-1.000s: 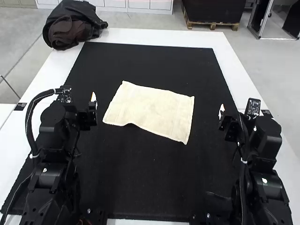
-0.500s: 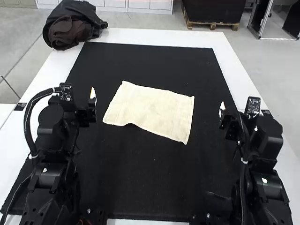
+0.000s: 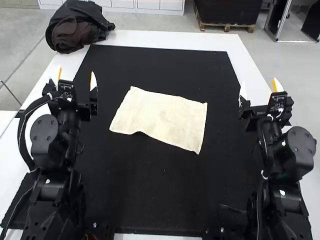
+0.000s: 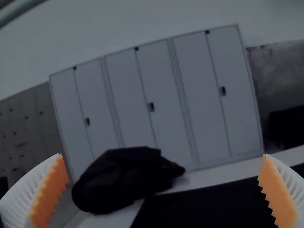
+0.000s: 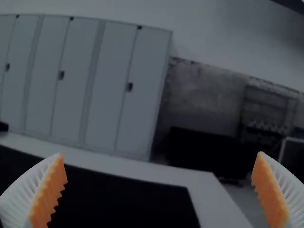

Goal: Fold the towel.

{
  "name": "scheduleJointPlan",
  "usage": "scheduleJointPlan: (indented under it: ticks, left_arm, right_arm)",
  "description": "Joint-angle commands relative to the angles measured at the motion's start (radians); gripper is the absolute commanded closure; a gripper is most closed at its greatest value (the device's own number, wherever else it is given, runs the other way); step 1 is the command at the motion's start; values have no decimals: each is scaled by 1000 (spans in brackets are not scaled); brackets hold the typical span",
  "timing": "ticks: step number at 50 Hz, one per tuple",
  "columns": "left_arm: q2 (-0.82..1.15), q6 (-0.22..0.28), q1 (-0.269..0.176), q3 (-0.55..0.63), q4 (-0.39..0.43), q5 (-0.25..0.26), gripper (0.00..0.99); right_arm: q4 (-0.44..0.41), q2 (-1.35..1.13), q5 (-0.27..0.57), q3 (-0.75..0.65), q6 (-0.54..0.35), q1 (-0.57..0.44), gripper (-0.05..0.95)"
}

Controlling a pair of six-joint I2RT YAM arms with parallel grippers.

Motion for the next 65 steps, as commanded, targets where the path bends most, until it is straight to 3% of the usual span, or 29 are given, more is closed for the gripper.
scheduleJointPlan:
  ticks: [1, 9, 14, 18, 25, 28, 35, 45, 52, 65]
  left_arm:
    - [67, 20, -7, 115, -11, 44, 34]
    - [321, 3, -8, 282, -37, 86, 34]
    - [554, -61, -4, 406, -55, 100, 34]
    - [758, -133, 2, 502, -60, 117, 34]
    - [1045, -138, 7, 615, -83, 119, 36]
    - [1139, -136, 1, 646, -80, 174, 36]
    - [1285, -136, -13, 661, -49, 191, 36]
    - [1440, -138, -19, 692, -92, 209, 36]
    - [1507, -139, -19, 724, -104, 263, 36]
    - [1657, -142, -19, 824, -112, 303, 36]
  right_arm:
    - [-11, 95, -43, 142, 72, -12, 7]
    - [-49, 467, -49, 350, 229, -12, 5]
    - [-112, 713, -71, 476, 310, -6, 2]
    - [-169, 902, -86, 568, 318, 4, -2]
    - [-243, 1133, -86, 657, 327, 33, -7]
    - [-256, 1210, -83, 673, 341, 50, -8]
    - [-250, 1316, -71, 656, 341, 94, -7]
    - [-203, 1423, -51, 611, 316, 183, -5]
    - [-161, 1464, -40, 605, 275, 195, -7]
    - [-60, 1484, 1, 613, 278, 212, -8]
